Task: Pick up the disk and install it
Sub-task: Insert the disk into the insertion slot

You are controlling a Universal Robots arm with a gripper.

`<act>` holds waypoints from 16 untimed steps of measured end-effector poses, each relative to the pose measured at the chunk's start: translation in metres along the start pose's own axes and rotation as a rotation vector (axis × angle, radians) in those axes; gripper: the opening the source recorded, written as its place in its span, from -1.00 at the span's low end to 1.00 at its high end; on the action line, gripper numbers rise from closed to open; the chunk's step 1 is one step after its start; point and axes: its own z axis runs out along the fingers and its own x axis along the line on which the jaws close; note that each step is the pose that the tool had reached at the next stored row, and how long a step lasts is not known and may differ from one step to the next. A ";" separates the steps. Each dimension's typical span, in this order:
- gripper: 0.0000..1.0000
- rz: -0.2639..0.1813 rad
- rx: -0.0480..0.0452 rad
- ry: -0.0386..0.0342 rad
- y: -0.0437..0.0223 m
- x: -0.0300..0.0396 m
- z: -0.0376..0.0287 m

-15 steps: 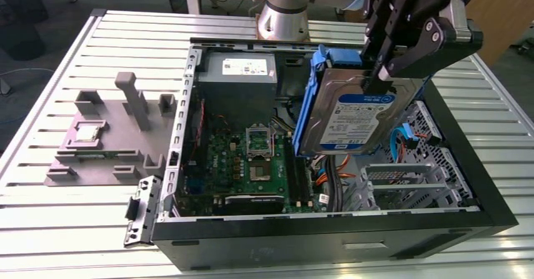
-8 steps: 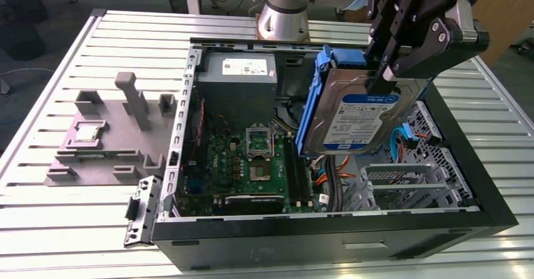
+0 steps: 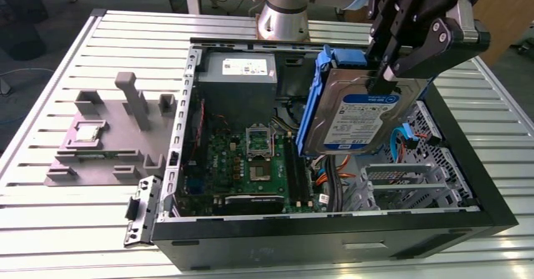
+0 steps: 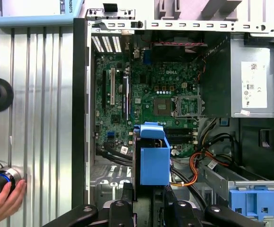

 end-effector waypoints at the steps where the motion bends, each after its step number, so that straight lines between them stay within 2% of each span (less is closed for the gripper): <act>1: -0.30 0.000 0.0000 0.0001 0.0000 0.0000 0.0000; 8: -0.30 0.000 0.0000 0.0001 -0.0030 0.0000 -0.0001; 11: -0.30 0.000 0.0000 0.0000 -0.0086 -0.0001 0.0000; 16: -0.30 0.000 -0.0002 0.0000 -0.0221 -0.0001 -0.0001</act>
